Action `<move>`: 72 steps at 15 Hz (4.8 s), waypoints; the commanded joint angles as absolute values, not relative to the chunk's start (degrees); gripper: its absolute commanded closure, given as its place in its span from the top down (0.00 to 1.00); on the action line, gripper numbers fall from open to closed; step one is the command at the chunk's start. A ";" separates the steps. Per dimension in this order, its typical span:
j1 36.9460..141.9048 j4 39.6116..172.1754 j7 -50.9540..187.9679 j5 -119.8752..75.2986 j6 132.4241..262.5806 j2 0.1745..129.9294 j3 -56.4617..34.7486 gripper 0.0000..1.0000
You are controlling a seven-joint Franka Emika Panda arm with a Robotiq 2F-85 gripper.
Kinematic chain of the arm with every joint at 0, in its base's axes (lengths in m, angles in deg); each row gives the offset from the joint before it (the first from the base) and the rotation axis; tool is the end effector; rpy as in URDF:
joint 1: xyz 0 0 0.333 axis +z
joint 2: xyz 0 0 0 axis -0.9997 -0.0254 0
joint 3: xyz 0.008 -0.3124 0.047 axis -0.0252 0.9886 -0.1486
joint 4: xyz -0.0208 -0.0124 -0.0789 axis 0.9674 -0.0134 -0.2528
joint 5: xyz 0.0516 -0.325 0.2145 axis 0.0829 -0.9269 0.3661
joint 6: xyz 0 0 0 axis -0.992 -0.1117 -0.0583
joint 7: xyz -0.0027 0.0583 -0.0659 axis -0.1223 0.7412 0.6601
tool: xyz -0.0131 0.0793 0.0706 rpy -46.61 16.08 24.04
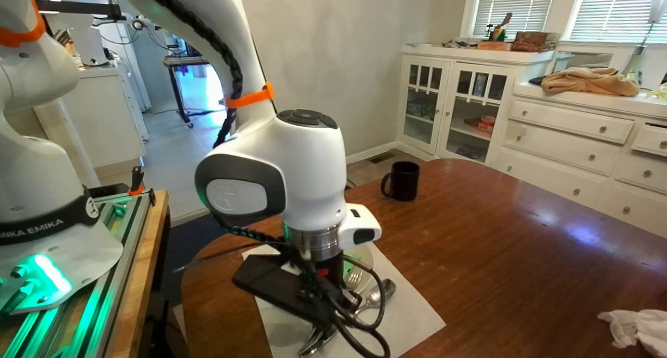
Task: Pick up the folk from the plate and put it on the table
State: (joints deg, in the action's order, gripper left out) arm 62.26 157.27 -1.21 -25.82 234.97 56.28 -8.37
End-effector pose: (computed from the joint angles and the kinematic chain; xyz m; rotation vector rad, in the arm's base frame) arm 0.3858 -0.2444 0.1212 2.8788 1.0324 -0.0231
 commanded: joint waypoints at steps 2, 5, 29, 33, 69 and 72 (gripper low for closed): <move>66.58 159.88 2.59 -31.05 239.64 57.31 -2.62 0.04; 69.78 162.69 4.22 -34.43 242.65 59.14 1.79 0.04; 137.41 168.27 24.95 -29.09 253.02 33.26 48.58 0.04; 137.91 167.81 26.94 -29.82 251.85 30.33 47.95 0.04; 133.26 171.76 21.92 -40.21 252.83 47.06 46.14 0.04; 130.66 170.75 19.49 -41.18 252.36 48.70 45.69 0.04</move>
State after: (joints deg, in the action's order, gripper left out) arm 133.62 170.86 22.35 -38.85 252.51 45.01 45.97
